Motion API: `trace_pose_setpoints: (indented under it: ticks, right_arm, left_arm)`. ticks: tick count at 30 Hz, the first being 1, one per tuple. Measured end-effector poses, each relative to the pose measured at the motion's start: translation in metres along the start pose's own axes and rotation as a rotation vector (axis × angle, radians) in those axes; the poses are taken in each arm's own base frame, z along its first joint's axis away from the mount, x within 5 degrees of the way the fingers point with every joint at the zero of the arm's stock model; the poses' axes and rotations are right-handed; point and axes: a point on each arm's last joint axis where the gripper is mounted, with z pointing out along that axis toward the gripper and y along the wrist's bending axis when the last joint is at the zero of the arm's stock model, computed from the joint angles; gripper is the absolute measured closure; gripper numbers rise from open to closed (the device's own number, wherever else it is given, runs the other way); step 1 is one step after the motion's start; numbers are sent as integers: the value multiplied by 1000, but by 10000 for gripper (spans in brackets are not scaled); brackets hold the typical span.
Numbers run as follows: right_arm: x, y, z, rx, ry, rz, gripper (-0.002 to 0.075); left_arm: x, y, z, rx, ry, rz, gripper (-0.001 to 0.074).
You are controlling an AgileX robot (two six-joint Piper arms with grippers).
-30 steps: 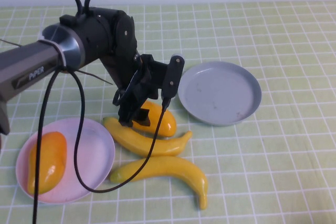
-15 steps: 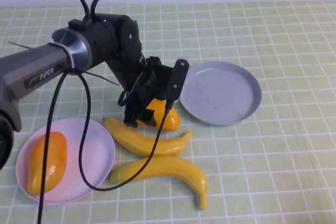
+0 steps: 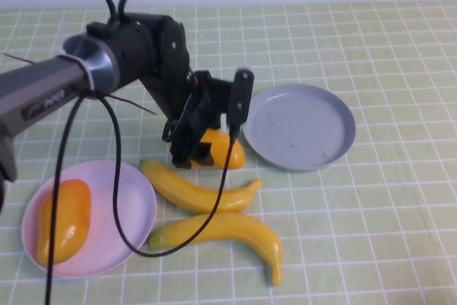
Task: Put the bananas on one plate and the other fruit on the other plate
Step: Put one type of fruit in the left plate
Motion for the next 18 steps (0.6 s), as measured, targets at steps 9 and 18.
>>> trace_pose_setpoints:
  ticks: [9,18]
  right_arm:
    - [0,0,0,0,0,0,742]
    - [0,0,0,0,0,0,742]
  left_arm:
    - [-9,-8,-84,-102,-55,-567,272]
    - [1,-46,-106,-18,46,-1170,272]
